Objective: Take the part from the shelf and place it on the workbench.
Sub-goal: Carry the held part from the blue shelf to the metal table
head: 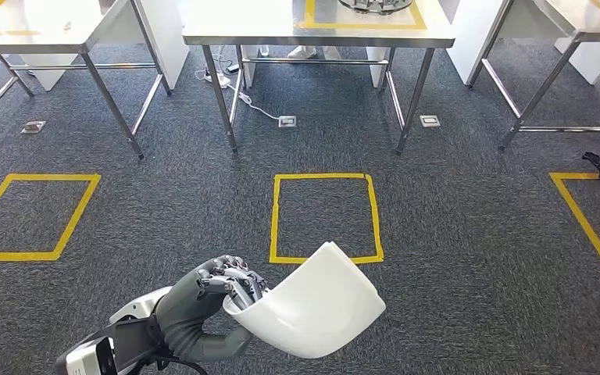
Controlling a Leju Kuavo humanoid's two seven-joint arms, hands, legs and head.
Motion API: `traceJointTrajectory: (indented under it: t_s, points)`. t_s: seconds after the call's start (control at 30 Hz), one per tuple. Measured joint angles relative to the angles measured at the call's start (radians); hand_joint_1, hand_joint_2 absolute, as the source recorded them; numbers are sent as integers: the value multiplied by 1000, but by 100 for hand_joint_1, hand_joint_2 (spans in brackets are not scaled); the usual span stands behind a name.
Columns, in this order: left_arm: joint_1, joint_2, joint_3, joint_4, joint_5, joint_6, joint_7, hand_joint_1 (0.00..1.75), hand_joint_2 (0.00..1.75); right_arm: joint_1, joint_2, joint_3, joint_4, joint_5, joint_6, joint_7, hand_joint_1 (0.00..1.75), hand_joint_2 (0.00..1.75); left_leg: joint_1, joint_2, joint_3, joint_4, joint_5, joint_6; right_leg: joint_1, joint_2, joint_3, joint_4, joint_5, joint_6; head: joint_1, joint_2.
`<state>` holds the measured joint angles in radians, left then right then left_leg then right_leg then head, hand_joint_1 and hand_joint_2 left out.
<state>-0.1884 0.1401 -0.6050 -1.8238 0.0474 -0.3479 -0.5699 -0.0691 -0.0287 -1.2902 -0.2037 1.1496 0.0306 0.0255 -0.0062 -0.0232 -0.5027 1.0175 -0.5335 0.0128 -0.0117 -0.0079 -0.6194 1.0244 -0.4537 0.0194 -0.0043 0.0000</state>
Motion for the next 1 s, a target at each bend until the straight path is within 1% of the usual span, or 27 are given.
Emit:
traceJointTrajectory:
  t_s: [0.07, 0.1, 0.13, 0.2, 0.23, 0.27, 0.3, 0.33, 0.37, 0.4, 0.43, 0.47, 0.5, 0.57, 0.6, 0.63, 0.67, 0.7, 0.73, 0.77, 0.8, 0.83, 0.87, 0.9, 0.93, 0.97, 1.0]
  points:
    - [-6, -1, 0, 0, 4, -1, 1, 175, 175, -1, 1, 0, 0, -1, 0, 0, 0, 0, 0, 4, -8, 36, 2, -9, -3, 2, 17, -4, -4, -16, -2, 0]
    - [-8, -1, 0, 1, 6, -1, 1, 175, 175, -1, 1, 0, 0, -1, -1, 0, 0, 0, 1, 8, -27, 74, -3, -13, -5, 3, 28, -6, -10, -21, -5, 0]
    - [-9, -1, 0, 1, 8, -1, 1, 175, 175, -1, 1, 0, 0, -2, -1, 0, 0, 0, 2, 11, -58, 130, -19, -17, -5, 3, 37, -7, -18, -25, -7, 0]
    - [-11, -1, 0, 2, 10, -2, 1, 175, 175, 0, 1, 0, 0, -2, -2, 0, 0, 0, 4, 15, -138, 248, -75, -24, -5, 3, 54, -8, -35, -28, -11, 0]
    - [-11, -1, 0, 2, 10, -2, 1, 175, 175, 0, 1, 0, 0, -2, -2, 0, 0, 0, 5, 15, -172, 288, -98, -25, -5, 3, 63, -8, -43, -28, -12, 0]
    - [-10, -1, 0, 3, 10, -2, 1, 175, 175, 0, 1, 0, 0, -2, -2, 0, 0, 0, 5, 16, -192, 297, -100, -24, -5, 3, 74, -8, -52, -28, -13, 0]
    - [-10, -1, 0, 4, 10, -2, 1, 175, 175, 0, 1, 0, 0, -2, -2, 0, 0, 0, 5, 16, -196, 274, -81, -21, -5, 4, 86, -8, -62, -27, -14, 0]
    - [-11, -1, 0, 4, 11, -2, 1, 175, 175, 0, 1, 0, 0, -2, -2, 0, 0, 0, 5, 17, -185, 220, -39, -18, -5, 4, 101, -8, -73, -25, -15, 0]
    - [-11, -1, 0, 5, 11, -2, 1, 175, 175, 0, 2, 0, 0, -2, -3, 0, 0, 0, 5, 18, -167, 150, 17, -13, -5, 5, 113, -8, -84, -22, -16, 0]
    - [-11, -1, 0, 5, 11, -3, 1, 175, 175, 0, 2, 0, 0, -2, -3, 0, 0, 0, 3, 20, -152, 92, 54, -10, -4, 6, 124, -7, -94, -18, -17, 0]
    - [-11, -1, 0, 6, 12, -5, 2, 175, 175, -1, 2, 0, 0, -3, -4, 0, 0, 0, 1, 22, -141, 50, 78, -6, -3, 6, 131, -7, -104, -12, -18, 0]
    - [-10, -1, 0, 7, 12, -6, 3, 175, 175, -1, 2, 0, 0, -4, -5, 0, 0, 0, -1, 23, -137, 31, 88, -2, -1, 6, 137, -7, -112, -5, -18, 0]
    - [-10, -1, 0, 8, 13, -8, 3, 175, 175, -1, 2, 0, 0, -5, -6, 0, 0, 0, -2, 22, -135, 29, 80, 3, 0, 6, 143, -6, -116, 2, -18, 0]
    - [-9, -3, 0, 8, 13, -10, 4, 175, 175, -2, 3, 0, 0, -8, -7, -1, 0, 0, 2, 19, -118, 24, 81, 16, 0, 5, 144, 16, -115, 13, -17, 0]
    - [-9, -3, 0, 7, 13, -10, 4, 175, 175, -3, 4, 0, 0, -9, -7, -1, 0, 0, 4, 18, -107, 21, 76, 23, -1, 5, 129, 50, -114, 17, -16, 0]
    - [-8, -4, 0, 7, 13, -11, 4, 175, 175, -4, 4, 0, 0, -10, -7, -2, 0, 0, 5, 18, -97, 19, 71, 28, -1, 5, 99, 100, -121, 20, -14, 0]
    - [-8, -4, -1, 7, 13, -12, 4, 175, 175, -5, 5, 0, 0, -10, -8, -2, 0, 0, 5, 18, -90, 17, 64, 33, -2, 6, 58, 161, -138, 23, -11, 0]
    - [-6, -4, -1, 7, 13, -12, 4, 175, 175, -3, 5, 0, 0, -11, -8, -2, 0, 0, 4, 16, -85, 17, 57, 35, -1, 6, 13, 220, -164, 25, -9, 0]
    - [-5, -4, -1, 7, 13, -13, 4, 175, 175, -2, 5, -1, 0, -11, -9, -2, 0, 0, 3, 14, -78, 17, 50, 37, -1, 6, -28, 265, -189, 27, -7, 0]
    - [-3, -4, -1, 7, 13, -13, 4, 175, 175, 0, 6, -1, 0, -11, -9, -1, 0, 0, 2, 12, -70, 17, 42, 37, -1, 6, -57, 282, -199, 28, -6, 0]
    - [-2, -4, -1, 7, 13, -14, 4, 175, 175, 1, 6, -1, 0, -12, -9, -2, 0, 0, 1, 10, -60, 17, 34, 37, 0, 6, -70, 267, -186, 27, -5, 0]
    - [-2, -4, -2, 7, 13, -14, 4, 175, 175, 1, 6, -1, 0, -12, -9, -2, 0, 0, 0, 9, -47, 17, 24, 35, 1, 6, -66, 220, -147, 23, -3, 0]
    - [-2, -4, -2, 7, 13, -14, 4, 175, 175, 2, 6, -1, 0, -12, -9, -2, 0, 0, -1, 8, -37, 16, 15, 34, 4, 6, -51, 152, -91, 17, -2, 0]
    - [-2, -4, -2, 7, 13, -14, 4, 175, 175, 2, 6, -1, 0, -12, -9, -2, 0, 0, -2, 8, -24, 17, 5, 31, 8, 6, -37, 92, -45, 10, -2, 0]
    - [-2, -4, -2, 8, 13, -14, 4, 175, 175, 3, 6, -1, 0, -12, -9, -2, 0, 0, -3, 7, -17, 17, -4, 27, 12, 6, -25, 48, -22, 3, 0, 0]
    - [-2, -4, -3, 8, 13, -15, 4, 175, 175, 3, 6, -1, 0, -12, -9, -2, 0, 0, -4, 6, -10, 15, -11, 22, 15, 7, -18, 24, -13, -4, 1, 0]
    - [-1, -4, -3, 9, 13, -15, 4, 175, 175, 4, 6, -1, 0, -13, -9, -2, 0, 0, -6, 5, -2, 18, -12, 15, 17, 7, -15, 17, -17, -10, 2, 0]
